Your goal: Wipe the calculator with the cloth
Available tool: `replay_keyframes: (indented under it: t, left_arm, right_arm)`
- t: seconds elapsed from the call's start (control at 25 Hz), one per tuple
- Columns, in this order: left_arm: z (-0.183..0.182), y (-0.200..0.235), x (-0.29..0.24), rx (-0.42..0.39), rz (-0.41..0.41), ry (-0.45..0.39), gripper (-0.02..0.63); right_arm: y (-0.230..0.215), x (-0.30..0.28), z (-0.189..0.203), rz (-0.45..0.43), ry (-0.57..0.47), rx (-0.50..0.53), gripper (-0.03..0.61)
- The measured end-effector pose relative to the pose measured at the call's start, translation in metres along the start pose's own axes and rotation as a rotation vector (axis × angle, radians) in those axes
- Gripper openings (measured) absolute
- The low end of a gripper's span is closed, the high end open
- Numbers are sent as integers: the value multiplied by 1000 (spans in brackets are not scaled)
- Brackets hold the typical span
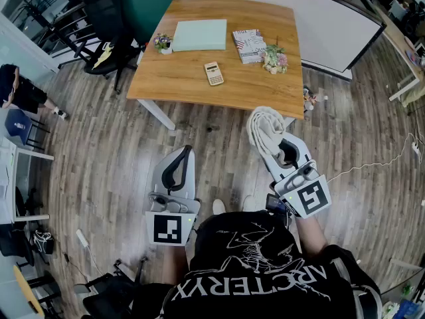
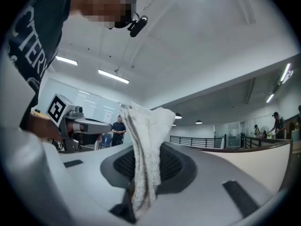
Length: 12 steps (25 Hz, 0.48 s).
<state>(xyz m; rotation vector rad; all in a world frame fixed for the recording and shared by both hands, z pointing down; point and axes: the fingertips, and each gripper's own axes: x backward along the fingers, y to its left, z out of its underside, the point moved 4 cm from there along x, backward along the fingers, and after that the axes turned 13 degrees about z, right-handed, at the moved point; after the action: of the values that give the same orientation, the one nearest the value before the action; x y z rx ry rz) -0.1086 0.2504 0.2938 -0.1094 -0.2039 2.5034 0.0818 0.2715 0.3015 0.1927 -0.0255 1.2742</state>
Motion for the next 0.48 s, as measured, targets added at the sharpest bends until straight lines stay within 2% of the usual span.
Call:
replay_keyframes:
  t: [0.2, 0.48]
  left_arm:
    - [1, -2, -1, -17, 0, 33, 9]
    - [0, -2, -16, -12, -12, 24, 9]
  right_arm:
    - [-1, 0, 0, -5, -5, -12, 92]
    - [-16, -3, 1, -10, -20, -26, 92]
